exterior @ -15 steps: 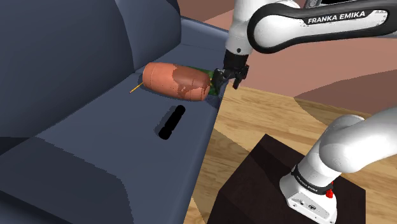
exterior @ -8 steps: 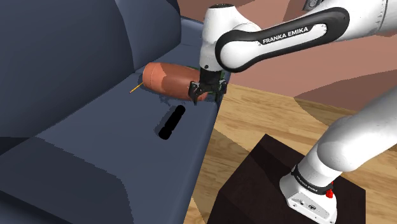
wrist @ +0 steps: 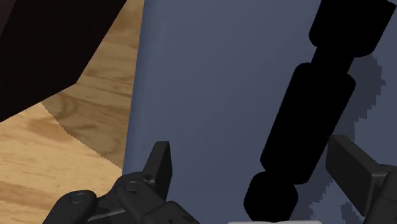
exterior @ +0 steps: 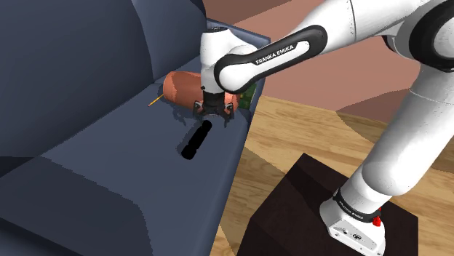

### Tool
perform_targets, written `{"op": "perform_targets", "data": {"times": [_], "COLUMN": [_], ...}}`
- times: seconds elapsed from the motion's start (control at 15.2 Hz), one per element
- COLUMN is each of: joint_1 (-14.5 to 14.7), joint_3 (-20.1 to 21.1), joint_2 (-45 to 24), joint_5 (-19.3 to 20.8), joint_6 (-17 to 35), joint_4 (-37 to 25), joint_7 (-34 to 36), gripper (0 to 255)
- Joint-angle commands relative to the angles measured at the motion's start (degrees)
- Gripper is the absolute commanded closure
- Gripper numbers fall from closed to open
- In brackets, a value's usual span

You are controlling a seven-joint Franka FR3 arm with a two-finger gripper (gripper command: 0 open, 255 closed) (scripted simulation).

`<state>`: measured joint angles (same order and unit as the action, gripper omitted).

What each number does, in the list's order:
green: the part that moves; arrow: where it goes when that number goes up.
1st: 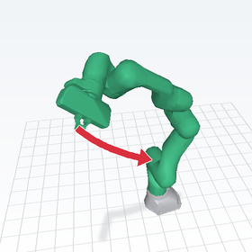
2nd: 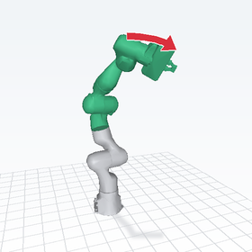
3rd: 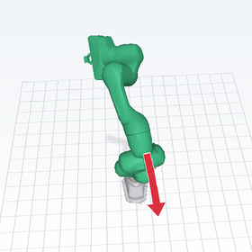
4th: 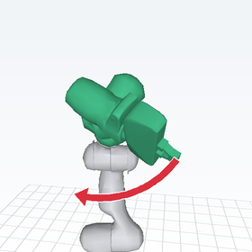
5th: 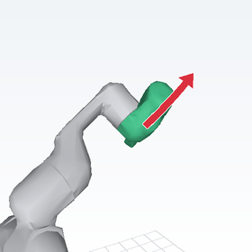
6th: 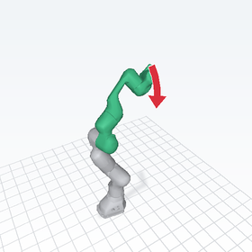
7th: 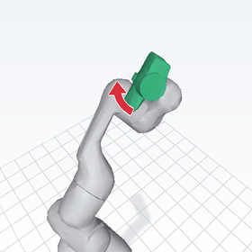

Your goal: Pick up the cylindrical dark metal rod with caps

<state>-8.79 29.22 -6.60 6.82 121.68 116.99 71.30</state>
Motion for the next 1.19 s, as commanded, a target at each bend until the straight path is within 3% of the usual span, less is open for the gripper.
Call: {"op": "perform_targets", "data": {"times": [0.0,0.33,0.99,1.06,1.12], "joint_1": [1.0,4.4,5.1,5.0,5.0], "joint_3": [-0.4,-3.5,-4.6,-4.6,-4.6], "joint_2": [-5.2,-17.5,-20.6,-20.6,-20.6], "joint_5": [2.3,6.1,7.8,7.8,7.8], "joint_6": [0.3,0.0,4.5,4.5,4.5], "joint_4": [-3.6,-14.2,-12.6,-12.5,-12.5], "joint_7": [6.2,17.7,18.8,18.8,18.8], "gripper": [0,0,0,255,255]}}
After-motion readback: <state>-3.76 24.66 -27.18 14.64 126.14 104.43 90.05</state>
